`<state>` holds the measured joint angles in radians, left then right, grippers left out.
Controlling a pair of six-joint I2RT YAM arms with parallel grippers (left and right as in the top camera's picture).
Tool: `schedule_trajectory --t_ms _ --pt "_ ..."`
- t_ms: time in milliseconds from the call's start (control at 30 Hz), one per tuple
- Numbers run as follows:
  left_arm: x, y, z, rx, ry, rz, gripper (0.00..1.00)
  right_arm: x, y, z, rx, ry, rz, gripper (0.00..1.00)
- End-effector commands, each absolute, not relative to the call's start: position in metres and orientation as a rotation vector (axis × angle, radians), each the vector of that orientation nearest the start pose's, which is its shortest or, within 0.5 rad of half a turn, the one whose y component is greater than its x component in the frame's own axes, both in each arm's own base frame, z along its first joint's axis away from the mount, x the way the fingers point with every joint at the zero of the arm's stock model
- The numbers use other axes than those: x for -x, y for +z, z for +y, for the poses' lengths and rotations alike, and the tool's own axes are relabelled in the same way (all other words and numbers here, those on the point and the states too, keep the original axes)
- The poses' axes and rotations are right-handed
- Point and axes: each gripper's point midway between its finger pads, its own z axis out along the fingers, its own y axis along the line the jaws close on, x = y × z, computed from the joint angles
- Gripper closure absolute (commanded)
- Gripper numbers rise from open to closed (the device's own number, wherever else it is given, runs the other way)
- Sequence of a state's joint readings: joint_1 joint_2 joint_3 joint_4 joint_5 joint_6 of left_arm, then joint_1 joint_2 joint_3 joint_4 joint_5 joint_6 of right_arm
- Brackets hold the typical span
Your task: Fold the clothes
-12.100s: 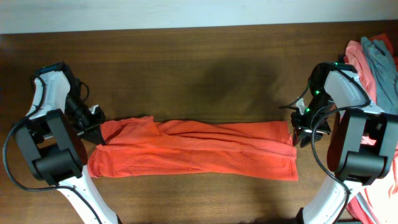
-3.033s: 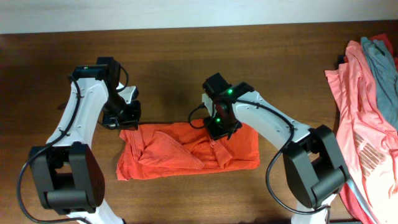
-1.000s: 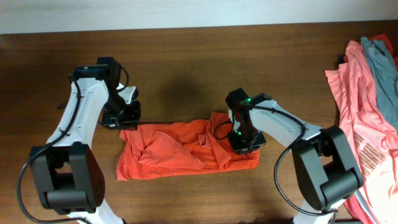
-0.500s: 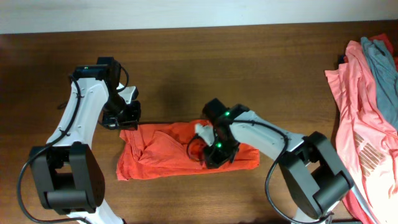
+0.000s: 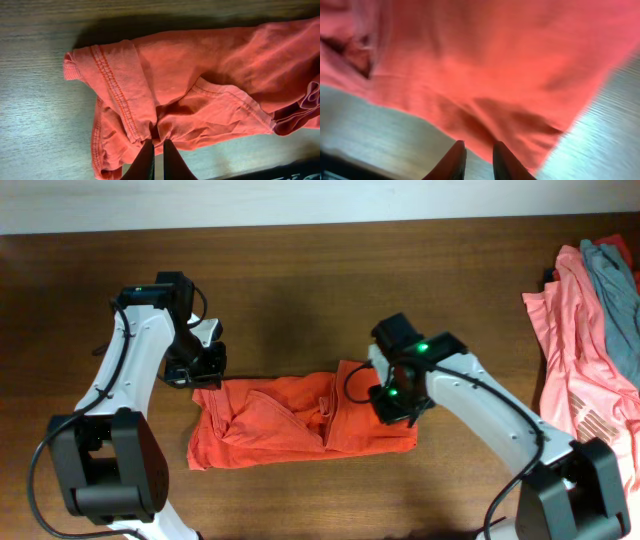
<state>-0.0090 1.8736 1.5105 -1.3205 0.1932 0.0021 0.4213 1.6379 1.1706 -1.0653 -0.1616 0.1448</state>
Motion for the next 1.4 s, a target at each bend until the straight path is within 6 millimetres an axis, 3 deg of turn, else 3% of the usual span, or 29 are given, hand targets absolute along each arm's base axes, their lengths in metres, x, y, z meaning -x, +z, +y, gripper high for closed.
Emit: schedule_trajectory --t_ms 0,267,467,600,700,733,800,833,900,933,967,1067,1167,1367 --pt "-0.321 0.099 -0.037 0.000 -0.306 3.223 0.91 -0.252 0.065 0.126 0.313 0.168 3.178 0.76" --pt "-0.320 0.099 -0.037 0.001 -0.306 3.225 0.91 -0.197 0.011 0.104 0.075 0.081 3.358 0.77" --pt "-0.319 0.099 -0.037 0.001 -0.307 3.228 0.91 -0.172 -0.004 0.092 -0.058 0.007 3.422 0.76" --pt "-0.317 0.100 -0.036 0.002 -0.307 3.239 0.92 -0.180 0.001 0.085 -0.111 -0.070 3.370 0.77" --pt "-0.316 0.100 -0.036 -0.005 -0.301 3.241 0.92 -0.195 0.024 0.088 -0.102 -0.035 3.284 0.77" --pt "-0.316 0.100 -0.036 -0.011 -0.301 3.241 0.92 -0.215 0.055 0.093 -0.085 0.025 3.165 0.77" --pt "-0.316 0.099 -0.034 -0.011 -0.288 3.243 0.91 -0.237 0.092 0.101 -0.002 0.110 3.017 0.77" --pt "-0.316 0.099 -0.034 -0.011 -0.282 3.243 0.91 -0.255 0.115 0.107 0.059 0.154 2.902 0.69" --pt "-0.316 0.099 -0.034 -0.011 -0.282 3.242 0.87 -0.269 0.127 0.113 0.135 0.178 2.823 0.69" --pt "-0.316 0.099 -0.032 -0.011 -0.272 3.244 0.82 -0.277 0.129 0.116 0.166 0.184 2.793 0.68" --pt "-0.316 0.099 -0.030 -0.012 -0.244 3.248 0.67 -0.281 0.125 0.116 0.170 0.169 2.792 0.68" --pt "-0.315 0.098 -0.023 0.000 -0.205 3.254 0.43 -0.283 0.112 0.114 0.169 0.128 2.830 0.64" --pt "-0.314 0.096 -0.016 0.036 -0.206 3.256 0.27 -0.283 0.102 0.111 0.168 0.094 2.861 0.58" --pt "-0.301 0.077 -0.001 0.124 -0.218 3.295 0.21 -0.283 0.102 0.109 0.165 0.070 2.863 0.53"
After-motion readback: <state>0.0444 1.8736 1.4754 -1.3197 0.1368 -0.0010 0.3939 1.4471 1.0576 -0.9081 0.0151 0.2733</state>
